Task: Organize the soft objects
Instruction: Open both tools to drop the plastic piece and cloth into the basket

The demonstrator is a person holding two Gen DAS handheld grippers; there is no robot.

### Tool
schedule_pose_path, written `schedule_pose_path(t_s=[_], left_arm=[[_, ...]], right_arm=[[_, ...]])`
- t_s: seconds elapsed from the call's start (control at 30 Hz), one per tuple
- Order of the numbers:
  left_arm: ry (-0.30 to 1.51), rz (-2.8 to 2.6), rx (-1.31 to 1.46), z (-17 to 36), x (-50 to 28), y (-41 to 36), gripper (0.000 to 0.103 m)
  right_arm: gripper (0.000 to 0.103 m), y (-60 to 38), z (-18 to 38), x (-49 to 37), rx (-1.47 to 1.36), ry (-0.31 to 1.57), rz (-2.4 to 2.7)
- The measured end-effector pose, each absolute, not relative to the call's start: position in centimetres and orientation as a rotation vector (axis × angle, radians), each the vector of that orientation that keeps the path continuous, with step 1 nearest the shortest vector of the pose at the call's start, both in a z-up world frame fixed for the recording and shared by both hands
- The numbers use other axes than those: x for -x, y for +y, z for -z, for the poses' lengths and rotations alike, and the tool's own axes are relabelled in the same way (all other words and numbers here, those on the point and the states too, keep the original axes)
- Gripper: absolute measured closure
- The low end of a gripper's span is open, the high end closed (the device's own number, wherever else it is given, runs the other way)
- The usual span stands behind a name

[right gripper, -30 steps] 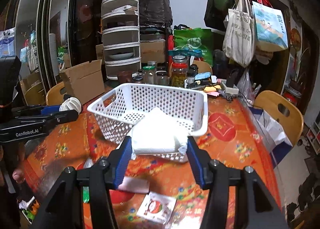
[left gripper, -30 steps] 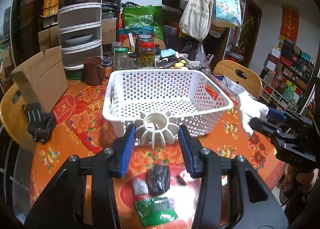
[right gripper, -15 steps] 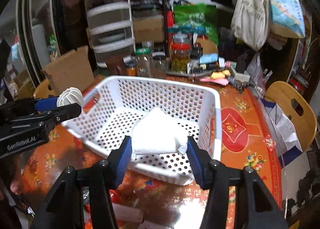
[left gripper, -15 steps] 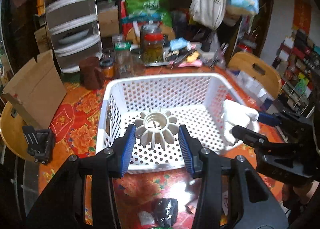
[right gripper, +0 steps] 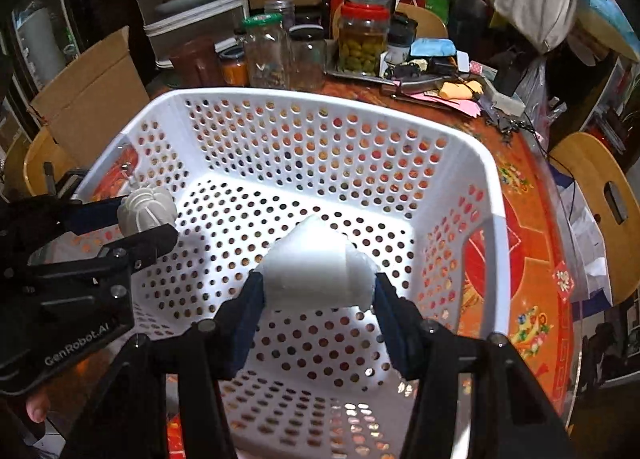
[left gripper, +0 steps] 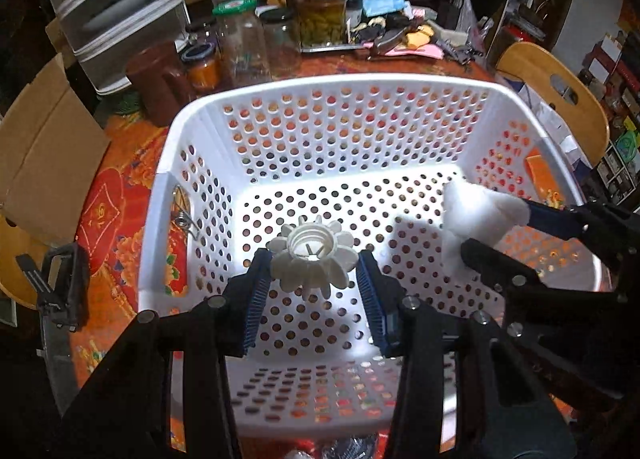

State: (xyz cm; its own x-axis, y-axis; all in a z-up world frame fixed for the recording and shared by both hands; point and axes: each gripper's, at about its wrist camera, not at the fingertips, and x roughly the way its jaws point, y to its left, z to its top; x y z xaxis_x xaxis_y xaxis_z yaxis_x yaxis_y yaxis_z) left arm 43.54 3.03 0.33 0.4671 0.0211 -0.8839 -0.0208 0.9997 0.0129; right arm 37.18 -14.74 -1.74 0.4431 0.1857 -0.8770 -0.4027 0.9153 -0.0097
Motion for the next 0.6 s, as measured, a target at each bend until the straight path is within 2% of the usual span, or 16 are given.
schedule_pose_path(t_s=[0.3,0.4,0.47,0.6], left_arm=[[1.111,0.0,0.061,1.6,-44.5,3.8,0.059],[1.095,0.008,0.075,1.4,-44.4,4.0,0.049],[1.077,0.003,0.081,1.0,-44.2,4.0,0.04],[1.055,-0.01,0.084,0.1,-43.8,4.1,0.029]], right_arm=[[0.046,-14.8,2.3,-38.3,0.219,1.058,-0.36],[0.034,-15.0,2.0,-38.3,0.213,1.049,-0.379],[0.02,-15.1,1.7,-38.1,0.218,1.039,-0.38],[0.017,-15.9,1.1,-38.0,0.186,1.026,-0.381]])
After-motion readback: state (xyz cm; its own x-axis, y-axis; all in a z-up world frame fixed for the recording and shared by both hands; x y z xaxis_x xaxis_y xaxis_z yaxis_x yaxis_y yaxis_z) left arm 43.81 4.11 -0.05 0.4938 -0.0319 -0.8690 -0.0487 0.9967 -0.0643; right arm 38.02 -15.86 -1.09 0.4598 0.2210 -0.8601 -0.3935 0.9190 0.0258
